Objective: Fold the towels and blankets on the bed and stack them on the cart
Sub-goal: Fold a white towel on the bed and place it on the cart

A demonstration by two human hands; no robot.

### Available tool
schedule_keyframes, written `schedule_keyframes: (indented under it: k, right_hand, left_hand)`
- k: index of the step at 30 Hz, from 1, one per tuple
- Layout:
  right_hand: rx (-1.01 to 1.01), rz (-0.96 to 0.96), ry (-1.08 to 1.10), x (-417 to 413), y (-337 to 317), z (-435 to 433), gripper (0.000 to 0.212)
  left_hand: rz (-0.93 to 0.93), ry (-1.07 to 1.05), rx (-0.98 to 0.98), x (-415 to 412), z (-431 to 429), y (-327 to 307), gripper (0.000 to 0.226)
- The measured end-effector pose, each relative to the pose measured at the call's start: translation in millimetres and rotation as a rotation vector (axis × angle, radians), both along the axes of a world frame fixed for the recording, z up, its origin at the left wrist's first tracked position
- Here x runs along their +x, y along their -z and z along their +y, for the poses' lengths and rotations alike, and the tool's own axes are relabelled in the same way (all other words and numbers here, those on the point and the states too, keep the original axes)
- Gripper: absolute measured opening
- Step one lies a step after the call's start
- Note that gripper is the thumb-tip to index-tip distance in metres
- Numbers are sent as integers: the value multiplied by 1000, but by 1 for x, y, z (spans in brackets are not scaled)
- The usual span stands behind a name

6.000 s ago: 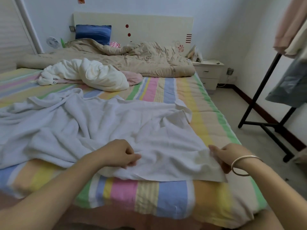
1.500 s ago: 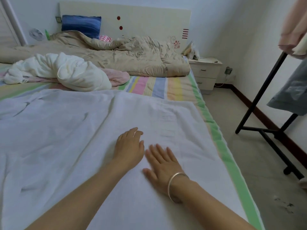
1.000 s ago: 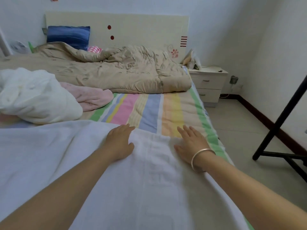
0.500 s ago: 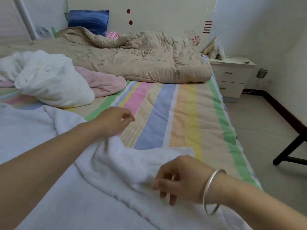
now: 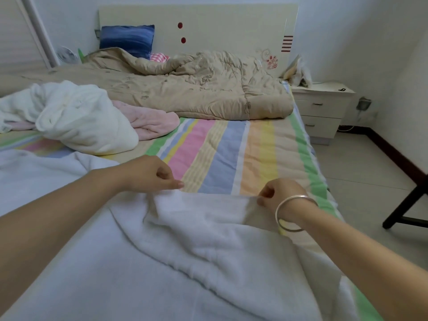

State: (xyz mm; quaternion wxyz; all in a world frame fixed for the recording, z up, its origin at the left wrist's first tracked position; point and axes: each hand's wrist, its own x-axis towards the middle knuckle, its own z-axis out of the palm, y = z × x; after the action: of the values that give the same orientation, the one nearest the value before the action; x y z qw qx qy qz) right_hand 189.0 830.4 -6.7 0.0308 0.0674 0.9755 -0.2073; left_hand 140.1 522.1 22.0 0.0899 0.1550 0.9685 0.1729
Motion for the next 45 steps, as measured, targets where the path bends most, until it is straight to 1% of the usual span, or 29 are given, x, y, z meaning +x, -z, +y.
schedule_keyframes:
  k: [1,2,3,4,5,6,7,8,9,11,12,13,14,15,16,19,21,23,25,26,29,31,32,34,35,37,39,41,45]
  right_hand:
    - [-161,15,81,-5,-3,7,15]
    - [-371,21,181,-13,-6,16,14]
    - [-599,34,285,-20,-12,24,12]
    - [-786,67,366,-27,-17,34,10]
    - [-896,106,410,-34,-23,41,7]
    - [-956,156,432,-42,-29,49,5]
    - [-984,203,441,-49,-35,53,8]
    - [-999,255,451,-58,-41,58,12]
    - [-992,305,468,-68,-47,62,17]
    - [-875,431,529,-94,-55,73,20]
    - [-768,502,554,-105,-58,79,17]
    - [-654,561,562,-116,-63,85,15]
    - [-550,604,567,-123,-64,90,19]
    - [-481,630,560,-134,-66,96,23]
    - [-438,629,540,-138,-63,99,26]
    - [-382,577,483,-168,-43,108,29]
    - [-349,449,473,-184,-18,105,40]
    - [-273,307,456,-198,18,99,51]
    - [-125,197,371,-207,53,91,56]
    - [-38,178,316,-211,69,89,58]
    - [146,192,249,-216,76,90,65]
    - [267,160,215,-215,76,86,68]
    - [323,139,190,-214,74,83,68]
    - [415,80,165,-211,69,76,65]
    - [462,54,154,-206,63,70,61]
    - [490,24,123,-192,53,57,56]
    - [393,-11,73,-170,43,35,59]
    - [308,-69,-7,-137,33,0,62]
    - [269,-132,-166,-58,34,-73,66]
  left_hand:
    - [-2,20,-8,-1,3,-4,38]
    - [18,32,-46,-2,6,-8,27]
    - [67,44,-117,-4,10,-12,18]
    - [125,57,-205,-9,17,-15,15]
    - [178,54,-282,-15,22,-15,18]
    - [240,32,-317,-23,29,-14,20]
    - [315,-15,-305,-31,38,-11,21]
    - [421,-78,-234,-40,49,-9,21]
    - [534,-158,-124,-49,59,-7,22]
    - [738,-255,129,-67,79,-11,26]
    - [812,-244,207,-76,87,-12,28]
    - [868,-211,241,-88,96,-14,29]
    - [879,-171,240,-96,103,-12,26]
    - [859,-135,206,-112,113,-10,20]
    - [780,-103,139,-118,119,-2,14]
    - [543,-40,-40,-155,139,36,59]
    - [474,-33,-105,-175,145,65,72]
    - [395,-39,-184,-197,151,99,74]
    - [341,-49,-195,-213,155,122,74]
    - [350,-49,-178,-219,157,131,74]
    - [424,-58,-106,-226,157,134,69]
    - [493,-94,-3,-216,156,134,54]
    - [578,-99,58,-207,156,132,43]
    - [749,-68,90,-187,157,128,23]
    - [784,-51,84,-176,154,122,20]
    - [672,-68,88,-154,145,113,23]
    - [472,-125,96,-130,125,113,32]
    - [318,-100,67,-96,95,105,41]
    - [177,3,-71,-26,41,90,50]
